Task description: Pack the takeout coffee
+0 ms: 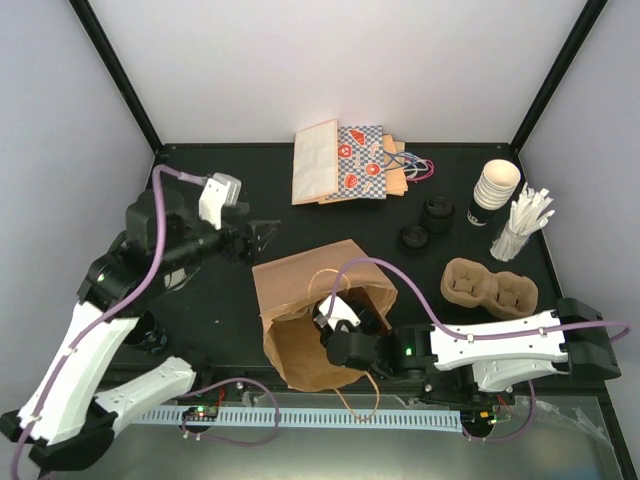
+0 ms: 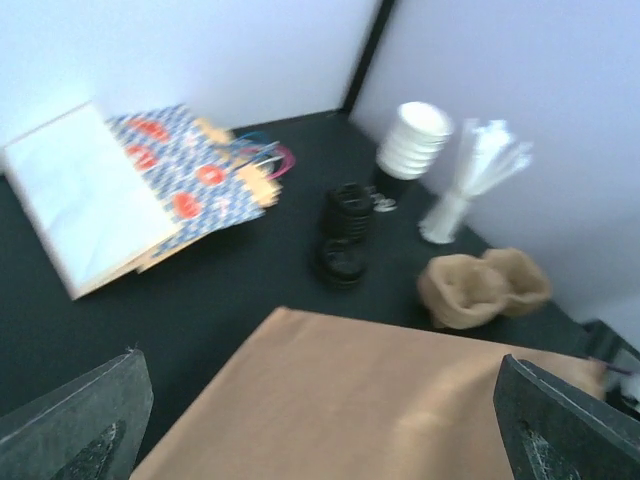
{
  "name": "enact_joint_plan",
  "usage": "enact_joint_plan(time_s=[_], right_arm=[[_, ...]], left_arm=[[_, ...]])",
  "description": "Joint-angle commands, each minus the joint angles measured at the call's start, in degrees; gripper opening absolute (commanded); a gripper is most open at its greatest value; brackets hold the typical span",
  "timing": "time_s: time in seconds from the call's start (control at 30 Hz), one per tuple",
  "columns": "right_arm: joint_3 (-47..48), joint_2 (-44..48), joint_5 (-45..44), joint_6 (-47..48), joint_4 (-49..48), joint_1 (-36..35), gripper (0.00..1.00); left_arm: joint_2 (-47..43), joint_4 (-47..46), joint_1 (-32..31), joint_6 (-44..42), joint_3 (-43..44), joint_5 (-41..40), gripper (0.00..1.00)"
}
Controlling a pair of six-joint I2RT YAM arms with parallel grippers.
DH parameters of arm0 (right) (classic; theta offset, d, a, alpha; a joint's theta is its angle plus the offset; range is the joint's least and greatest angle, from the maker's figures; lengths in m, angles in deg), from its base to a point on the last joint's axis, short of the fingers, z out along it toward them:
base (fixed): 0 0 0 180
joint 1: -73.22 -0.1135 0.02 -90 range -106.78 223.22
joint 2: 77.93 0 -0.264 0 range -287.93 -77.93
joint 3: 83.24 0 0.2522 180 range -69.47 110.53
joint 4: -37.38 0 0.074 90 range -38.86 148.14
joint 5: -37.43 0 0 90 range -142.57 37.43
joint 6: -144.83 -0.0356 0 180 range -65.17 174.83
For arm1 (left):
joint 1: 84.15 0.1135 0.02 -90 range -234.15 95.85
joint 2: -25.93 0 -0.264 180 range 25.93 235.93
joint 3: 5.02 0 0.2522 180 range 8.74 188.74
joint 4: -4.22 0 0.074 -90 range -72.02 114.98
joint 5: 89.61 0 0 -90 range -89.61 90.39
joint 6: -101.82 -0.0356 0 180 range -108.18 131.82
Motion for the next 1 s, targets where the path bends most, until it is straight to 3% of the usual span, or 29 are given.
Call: enact_joint_plan(time_s=[0.0,0.27,0.4,0.6,0.83,0.97], right_arm=[[-1.4,0.6,-4.4,-0.1,-3.7,-0.7,0.54],[-2.0,-0.4,-9.5,-2.1,-3.7,-0.7,0.50],[-2.7,-0.5,-9.4,0.9,-7.1,-0.7,0.50],[-2.9,-0.8,-8.3,5.2,-11.4,-0.7,0.50],[-3.5,0.0,-5.3,8.0,-14.3,-0.7,0.51],[-3.9,-0.6,-5.2,10.3,-16.1,-0.7,0.51]], left_arm=[[7.3,3.7,10.6,1.4,-3.8,7.6,0.98],[19.6,1.4,18.6,-5.2,-8.6,10.3,0.99],[29.7,2.5,19.5,-6.9,-5.2,11.0,0.99],[45.4,3.2,20.4,-6.5,0.0,15.4,0.86],[53.1,0.5,20.5,-5.4,0.4,19.6,0.84],[55.7,-0.8,20.4,-4.7,-1.2,23.0,0.76]])
